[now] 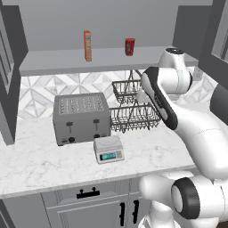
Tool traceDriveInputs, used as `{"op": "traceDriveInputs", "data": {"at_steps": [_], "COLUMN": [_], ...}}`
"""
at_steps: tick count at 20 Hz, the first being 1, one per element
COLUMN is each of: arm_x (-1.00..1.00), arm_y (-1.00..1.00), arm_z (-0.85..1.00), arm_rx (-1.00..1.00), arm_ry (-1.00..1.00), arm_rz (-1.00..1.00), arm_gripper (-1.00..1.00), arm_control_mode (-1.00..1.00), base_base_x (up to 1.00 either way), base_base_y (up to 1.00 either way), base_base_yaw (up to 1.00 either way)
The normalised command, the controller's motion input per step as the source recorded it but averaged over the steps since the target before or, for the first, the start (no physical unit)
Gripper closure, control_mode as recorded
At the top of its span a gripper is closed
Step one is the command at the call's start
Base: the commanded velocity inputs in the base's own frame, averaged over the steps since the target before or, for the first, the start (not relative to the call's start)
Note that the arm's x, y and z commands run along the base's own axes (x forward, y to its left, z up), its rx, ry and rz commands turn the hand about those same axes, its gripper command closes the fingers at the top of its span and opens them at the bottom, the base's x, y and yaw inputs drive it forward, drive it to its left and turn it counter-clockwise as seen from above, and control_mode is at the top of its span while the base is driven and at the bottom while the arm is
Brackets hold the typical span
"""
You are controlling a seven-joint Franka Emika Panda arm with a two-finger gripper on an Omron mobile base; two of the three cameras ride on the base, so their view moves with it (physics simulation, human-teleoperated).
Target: Pick the boxed food and place it on the digital scale for weighing, and close the cabinet.
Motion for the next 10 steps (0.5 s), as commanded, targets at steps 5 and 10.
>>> {"op": "traceDriveInputs", "data": {"at_steps": [5,10], "arm_x": [-0.34,-0.47], "arm_y": [0.04,0.19], "arm_z": [0.04,0.41], "arm_rx": [0.00,0.00], "arm_ry": [-0.11,-0.44], "arm_rz": [0.01,0.04], "arm_gripper": [-1.00,-1.00], "arm_control_mode": [-1.00,-1.00], "base_base_x": [0.00,0.00], "base_base_y": [0.00,0.00], "base_base_yaw": [0.00,0.00]}}
